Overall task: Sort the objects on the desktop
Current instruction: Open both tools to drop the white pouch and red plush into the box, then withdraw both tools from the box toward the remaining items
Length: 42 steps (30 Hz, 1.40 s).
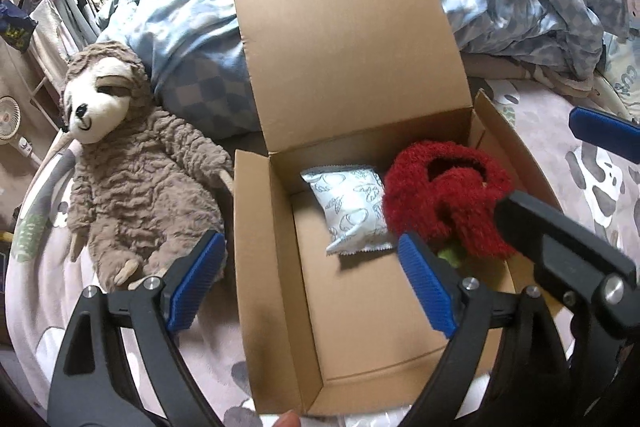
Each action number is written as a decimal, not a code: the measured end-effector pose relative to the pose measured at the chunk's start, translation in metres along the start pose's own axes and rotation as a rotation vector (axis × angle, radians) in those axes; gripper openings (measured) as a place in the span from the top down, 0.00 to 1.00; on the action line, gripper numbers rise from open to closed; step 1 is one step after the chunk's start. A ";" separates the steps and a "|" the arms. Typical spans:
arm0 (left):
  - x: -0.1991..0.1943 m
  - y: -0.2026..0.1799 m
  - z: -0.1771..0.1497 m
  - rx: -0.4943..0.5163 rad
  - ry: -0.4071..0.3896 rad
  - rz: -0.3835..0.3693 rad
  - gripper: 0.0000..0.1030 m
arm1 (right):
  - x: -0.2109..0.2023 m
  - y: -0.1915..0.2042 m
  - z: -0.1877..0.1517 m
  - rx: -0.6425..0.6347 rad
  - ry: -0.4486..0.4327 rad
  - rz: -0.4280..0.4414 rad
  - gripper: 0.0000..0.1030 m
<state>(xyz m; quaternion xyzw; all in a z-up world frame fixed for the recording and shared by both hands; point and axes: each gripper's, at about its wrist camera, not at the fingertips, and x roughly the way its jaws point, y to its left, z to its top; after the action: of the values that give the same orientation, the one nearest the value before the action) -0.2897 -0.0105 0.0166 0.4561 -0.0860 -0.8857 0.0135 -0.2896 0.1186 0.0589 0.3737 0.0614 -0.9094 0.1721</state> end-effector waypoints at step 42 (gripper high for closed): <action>-0.078 -0.050 -0.128 0.120 0.019 0.043 0.12 | -0.091 0.032 -0.121 -0.018 0.079 0.043 0.18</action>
<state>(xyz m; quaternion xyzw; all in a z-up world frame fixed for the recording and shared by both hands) -0.1377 0.0286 -0.0021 0.4625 -0.1486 -0.8740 0.0063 -0.1387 0.1423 0.0370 0.4091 0.0685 -0.8894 0.1922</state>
